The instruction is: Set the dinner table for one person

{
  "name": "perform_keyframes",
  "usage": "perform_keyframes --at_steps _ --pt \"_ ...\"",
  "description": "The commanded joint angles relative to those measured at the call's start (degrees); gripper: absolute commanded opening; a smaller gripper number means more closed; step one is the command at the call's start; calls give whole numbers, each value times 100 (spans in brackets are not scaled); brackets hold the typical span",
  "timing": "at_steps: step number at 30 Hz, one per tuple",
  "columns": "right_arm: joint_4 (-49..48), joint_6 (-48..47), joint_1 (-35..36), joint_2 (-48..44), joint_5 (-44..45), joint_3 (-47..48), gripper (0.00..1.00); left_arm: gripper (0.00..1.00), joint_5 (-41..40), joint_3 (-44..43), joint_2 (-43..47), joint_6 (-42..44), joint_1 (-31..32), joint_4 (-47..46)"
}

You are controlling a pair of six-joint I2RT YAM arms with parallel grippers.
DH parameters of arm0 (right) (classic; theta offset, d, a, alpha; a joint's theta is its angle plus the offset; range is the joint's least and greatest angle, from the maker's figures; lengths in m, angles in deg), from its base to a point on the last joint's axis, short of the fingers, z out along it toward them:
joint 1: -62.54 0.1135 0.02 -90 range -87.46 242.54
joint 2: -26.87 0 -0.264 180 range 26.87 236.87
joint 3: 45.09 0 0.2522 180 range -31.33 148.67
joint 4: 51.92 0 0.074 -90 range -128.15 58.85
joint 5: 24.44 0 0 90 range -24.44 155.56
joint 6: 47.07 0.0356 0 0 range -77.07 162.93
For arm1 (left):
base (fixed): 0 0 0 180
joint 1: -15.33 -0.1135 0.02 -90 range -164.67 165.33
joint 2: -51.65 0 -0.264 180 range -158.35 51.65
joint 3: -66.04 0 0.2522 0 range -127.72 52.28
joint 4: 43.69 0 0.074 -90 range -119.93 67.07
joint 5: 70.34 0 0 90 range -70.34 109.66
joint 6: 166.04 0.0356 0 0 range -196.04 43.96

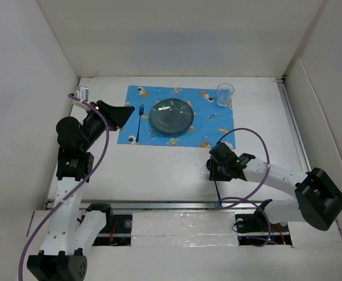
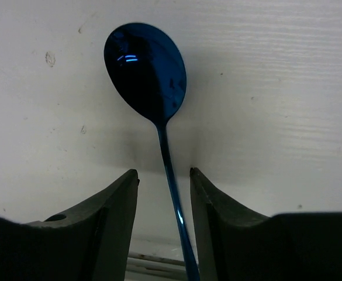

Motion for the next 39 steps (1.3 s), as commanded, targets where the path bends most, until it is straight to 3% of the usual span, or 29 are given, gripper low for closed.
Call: perform_keyframes --at_steps 1,6,11,17,21,24,26,32,35,39 --pt "-428 75 56 222 -471 -208 45 37 122 -74 96 42 -15 -219" --pt "-595 207 188 398 -453 -279 40 36 122 -82 104 59 -15 -184" --pt "-621 365 407 574 -462 -261 24 36 122 -109 43 59 -15 -158" --pt "-253 401 627 899 -199 -60 22 35 122 -118 52 50 -15 -158" --pt "150 366 943 1285 178 230 26 35 131 -118 113 33 -15 -175" --pt "117 435 1110 1576 258 293 4 35 105 -135 69 59 -15 -140" --pt "64 471 1180 1698 294 310 0 35 105 -100 96 33 -15 -149" --pt "169 524 1322 946 478 336 0 34 140 -118 43 33 -15 -140" --pt "729 234 1322 549 969 765 0 34 157 -126 8 15 -15 -166" --pt "513 -450 647 153 1155 1180 0 34 210 -30 -18 -72 -15 -314"
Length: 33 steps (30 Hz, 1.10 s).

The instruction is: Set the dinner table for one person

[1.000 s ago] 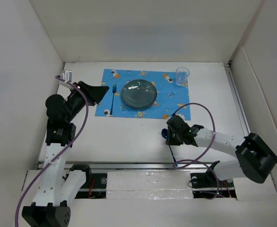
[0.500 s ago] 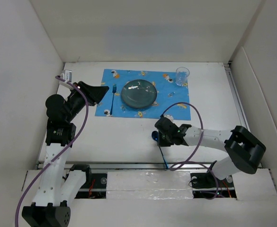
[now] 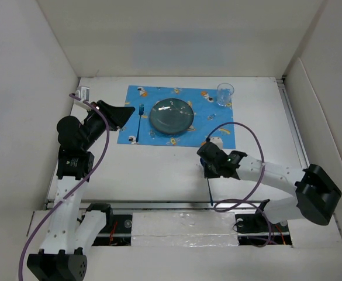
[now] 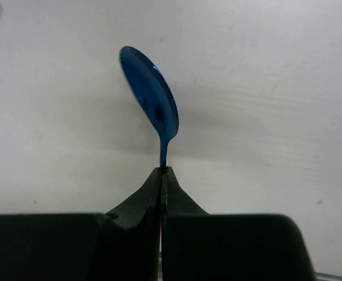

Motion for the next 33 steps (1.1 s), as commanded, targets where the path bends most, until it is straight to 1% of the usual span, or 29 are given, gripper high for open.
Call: perform_keyframes --at_steps 1,2,3,4,5,6,7,8,9,10,11,12,13,14,16,18,20,24,26,33 --pt "139 -833 -695 -237 425 511 0 34 184 5 12 -75 -15 -364" --pt "-10 -975 -882 -202 451 634 0 34 175 -12 3 -75 -15 -364" --pt "-482 -1377 -1449 7 278 792 0 34 97 -21 -49 -31 -15 -312" --pt "-869 -1668 -1629 140 6 1028 0 34 96 14 -58 -22 -15 -302" --pt "-873 -1671 -1631 307 3 1031 0 34 96 14 -58 -22 -15 -302" --pt "-951 -1784 -1927 517 -110 1213 0 34 87 40 -23 -48 -15 -337" --pt "-970 -1916 -2069 771 -320 1755 0 34 87 58 -6 -49 -15 -381" --pt "-926 -2117 -2192 1035 -470 2047 0 34 53 41 -5 -40 -15 -364" --pt "-900 -2180 -2289 1525 -584 2346 0 34 9 23 -40 -14 -15 -329" --pt "-899 -2233 -2429 1739 -699 2593 0 34 8 5 -49 4 -15 -259" --pt "-925 -2320 -2483 1950 -743 3065 0 34 -9 31 -58 30 -15 -258" --pt "-917 -2339 -2544 2326 -761 3305 0 34 -1 49 -41 4 -15 -276" --pt "-908 -2374 -2667 2512 -883 3533 0 34 8 58 -23 4 -15 -311" --pt "-882 -2383 -2737 2723 -980 3997 0 34 0 58 -32 -5 -15 -311" --pt "-742 -2391 -2852 3284 -1313 4421 0 34 -1 23 -84 30 -15 -241" --pt "-680 -2392 -2905 3603 -1333 4938 0 34 -1 32 -111 39 -15 -241" --pt "-601 -2374 -2905 3937 -1175 5213 0 34 -1 40 -102 22 -15 -276" --pt "-671 -2277 -3142 4315 -1455 5609 0 34 -36 23 -164 57 -15 -223" --pt "-496 -2286 -3203 4552 -1473 5925 0 34 -71 23 -137 74 -15 -223" --pt "-345 -2304 -3336 4905 -1473 6155 0 34 -62 40 -190 48 -15 -258"
